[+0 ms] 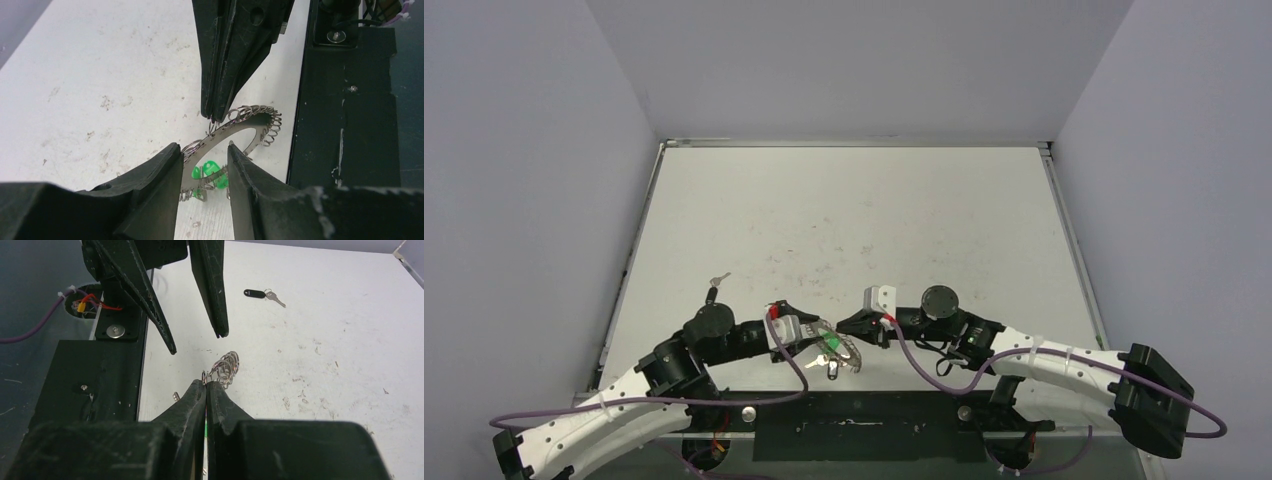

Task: Put the keys on the keyring
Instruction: Adjust the keyring.

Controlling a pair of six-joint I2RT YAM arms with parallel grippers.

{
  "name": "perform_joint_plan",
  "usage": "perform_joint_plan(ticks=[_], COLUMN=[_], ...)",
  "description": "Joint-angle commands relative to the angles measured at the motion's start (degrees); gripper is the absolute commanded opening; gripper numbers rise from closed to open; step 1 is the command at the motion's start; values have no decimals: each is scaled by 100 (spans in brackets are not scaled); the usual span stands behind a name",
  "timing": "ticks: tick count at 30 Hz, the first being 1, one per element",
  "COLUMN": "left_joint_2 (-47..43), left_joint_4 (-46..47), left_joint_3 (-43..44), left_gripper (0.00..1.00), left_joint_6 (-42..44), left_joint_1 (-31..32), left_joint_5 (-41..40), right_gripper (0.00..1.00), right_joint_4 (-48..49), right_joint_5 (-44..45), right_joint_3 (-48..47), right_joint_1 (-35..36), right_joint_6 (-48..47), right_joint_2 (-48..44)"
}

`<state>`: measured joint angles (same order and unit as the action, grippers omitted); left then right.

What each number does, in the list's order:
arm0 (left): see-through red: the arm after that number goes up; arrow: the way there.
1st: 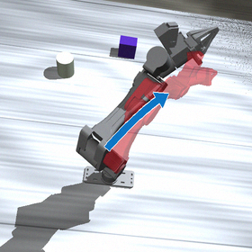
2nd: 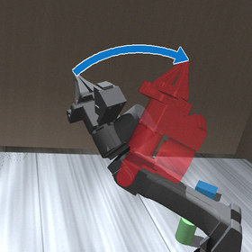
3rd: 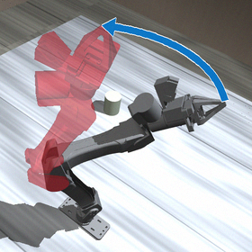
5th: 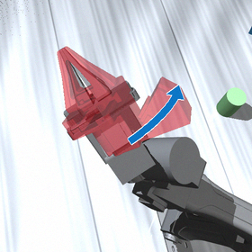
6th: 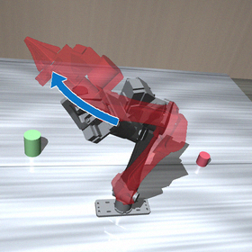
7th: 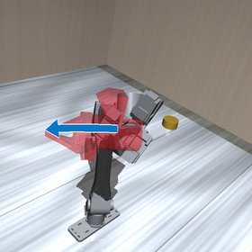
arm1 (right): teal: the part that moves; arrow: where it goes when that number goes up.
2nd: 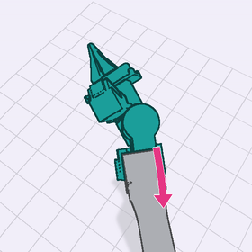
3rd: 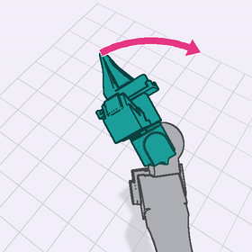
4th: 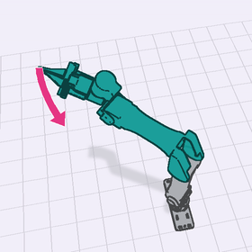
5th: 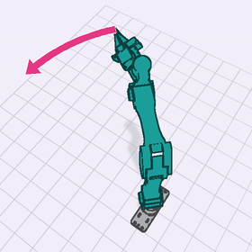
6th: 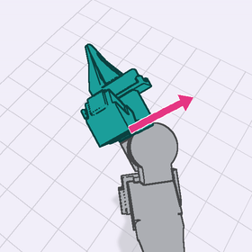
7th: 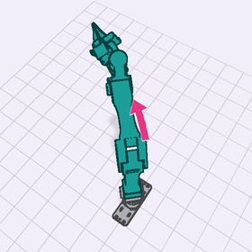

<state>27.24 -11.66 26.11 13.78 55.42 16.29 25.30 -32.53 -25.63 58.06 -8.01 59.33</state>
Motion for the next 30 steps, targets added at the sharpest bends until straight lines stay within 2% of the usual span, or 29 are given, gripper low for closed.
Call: perform_joint_plan(ticks=[1,7,20,30], left_joint_2=[-463,-846,-736,-418], left_joint_4=[1252,1978,2124,2203], left_joint_3=[-433,-946,-977,-836], left_gripper=[37,38,38,17], left_joint_6=[-124,-173,-133,-61], left_joint_1=[27,22,26,22], left_joint_5=[104,159,150,487], right_gripper=[0,0,0,0], right_joint_4=[1335,1899,2370,2271], right_joint_5=[-109,-206,-508,-517], right_joint_3=[97,228,200,175], right_joint_1=[-53,-58,-49,-46], right_joint_6=[366,662,963,940], right_joint_2=[-189,-103,153,160])
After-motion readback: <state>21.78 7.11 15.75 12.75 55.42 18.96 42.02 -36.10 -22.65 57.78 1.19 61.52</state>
